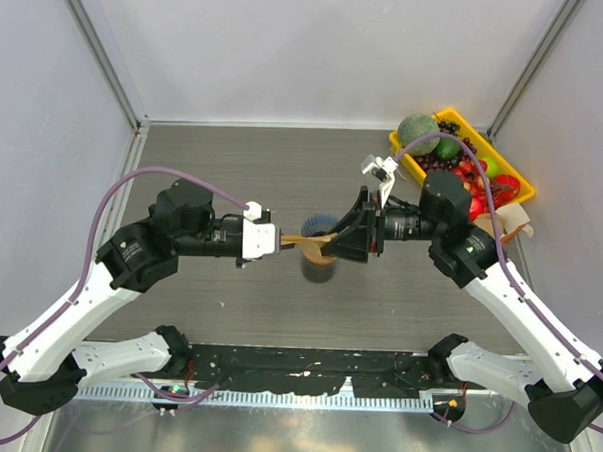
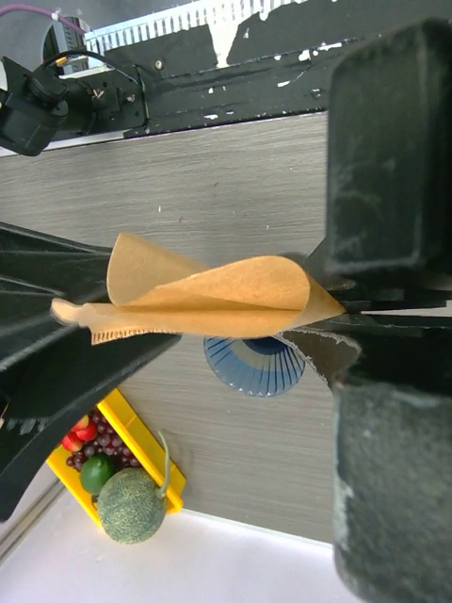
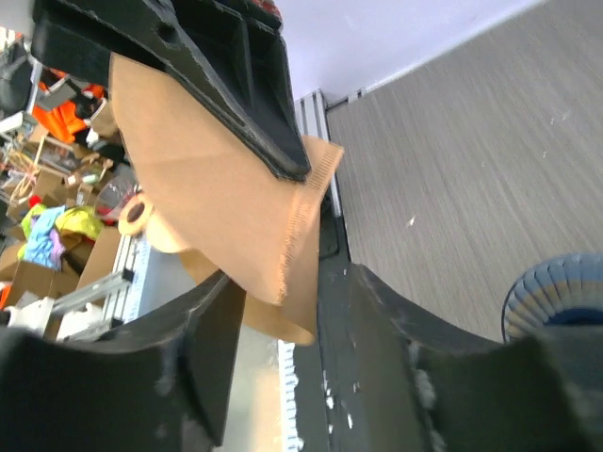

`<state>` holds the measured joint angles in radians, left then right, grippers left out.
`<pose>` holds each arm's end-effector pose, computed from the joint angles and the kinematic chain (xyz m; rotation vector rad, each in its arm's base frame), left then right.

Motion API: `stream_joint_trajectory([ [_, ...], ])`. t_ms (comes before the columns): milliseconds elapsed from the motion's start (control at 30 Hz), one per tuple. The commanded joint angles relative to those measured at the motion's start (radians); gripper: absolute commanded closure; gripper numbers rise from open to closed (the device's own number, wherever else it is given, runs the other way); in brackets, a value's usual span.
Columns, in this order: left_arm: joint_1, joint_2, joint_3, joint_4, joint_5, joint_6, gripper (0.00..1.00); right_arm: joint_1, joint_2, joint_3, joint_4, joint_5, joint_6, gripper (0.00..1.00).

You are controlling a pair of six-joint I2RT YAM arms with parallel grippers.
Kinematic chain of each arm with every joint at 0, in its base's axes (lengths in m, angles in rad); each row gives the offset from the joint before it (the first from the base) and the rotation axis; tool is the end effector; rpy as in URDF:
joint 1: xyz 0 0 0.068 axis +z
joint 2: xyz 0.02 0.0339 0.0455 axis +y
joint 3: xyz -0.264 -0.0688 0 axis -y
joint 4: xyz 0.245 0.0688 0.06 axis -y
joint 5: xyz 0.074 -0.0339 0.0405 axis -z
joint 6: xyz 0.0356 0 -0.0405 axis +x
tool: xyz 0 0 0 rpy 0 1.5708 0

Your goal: Place the coffee filter in the dripper

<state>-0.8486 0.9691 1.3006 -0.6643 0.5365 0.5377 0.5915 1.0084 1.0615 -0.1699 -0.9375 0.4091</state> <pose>0.1064 -0.1483 0.4334 1.4871 1.2131 -0.7192 0.1626 0.1438 0.3987 -0.9281 1.6420 1.4979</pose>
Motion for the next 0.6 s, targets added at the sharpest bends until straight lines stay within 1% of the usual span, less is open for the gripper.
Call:
stream_joint_trajectory([
  [0,0.002,-0.017,-0.003,0.011,0.007,-0.024,0.99,-0.007,-0.004,0.132,-0.117,-0.006,-0.226,0.38],
  [33,0.002,-0.018,-0.007,0.011,0.005,-0.025,1.00,-0.007,-0.004,0.152,-0.197,0.006,-0.271,0.28],
  [67,0.002,-0.021,-0.011,0.008,0.000,-0.025,1.00,-0.009,-0.007,0.196,-0.239,0.018,-0.393,0.23],
  [100,0.002,-0.026,-0.014,0.009,-0.003,-0.028,1.00,-0.009,-0.010,0.215,-0.323,0.055,-0.447,0.13],
  [133,0.002,-0.029,-0.018,0.012,-0.003,-0.036,1.00,-0.009,-0.019,0.241,-0.379,0.066,-0.542,0.11],
  [167,0.002,-0.032,-0.023,0.011,0.002,-0.039,1.00,-0.009,-0.025,0.252,-0.402,0.071,-0.599,0.03],
  [200,0.002,-0.033,-0.026,0.012,0.006,-0.044,1.00,-0.010,-0.036,0.261,-0.417,0.072,-0.654,0.01],
  [233,0.002,-0.032,-0.027,0.017,0.006,-0.056,1.00,-0.009,-0.040,0.262,-0.419,0.083,-0.673,0.01],
  [300,0.002,-0.032,-0.027,0.022,0.014,-0.076,1.00,0.001,-0.042,0.281,-0.428,0.092,-0.719,0.04],
  [367,0.002,-0.027,-0.023,0.029,0.020,-0.099,1.00,0.039,-0.034,0.301,-0.444,0.133,-0.782,0.04],
  [400,0.002,-0.026,-0.018,0.032,0.023,-0.111,1.00,0.088,-0.028,0.307,-0.460,0.158,-0.799,0.04],
  [433,0.002,-0.021,-0.011,0.031,0.026,-0.120,1.00,0.118,-0.025,0.314,-0.467,0.236,-0.844,0.04],
  [467,0.003,-0.018,-0.004,0.029,0.029,-0.127,1.00,0.189,-0.021,0.319,-0.476,0.279,-0.861,0.04],
  [500,0.003,-0.017,0.003,0.028,0.031,-0.131,1.00,0.230,-0.018,0.321,-0.477,0.319,-0.886,0.04],
  [567,0.002,-0.007,0.011,0.026,0.030,-0.146,1.00,0.261,-0.010,0.328,-0.471,0.363,-0.891,0.04],
])
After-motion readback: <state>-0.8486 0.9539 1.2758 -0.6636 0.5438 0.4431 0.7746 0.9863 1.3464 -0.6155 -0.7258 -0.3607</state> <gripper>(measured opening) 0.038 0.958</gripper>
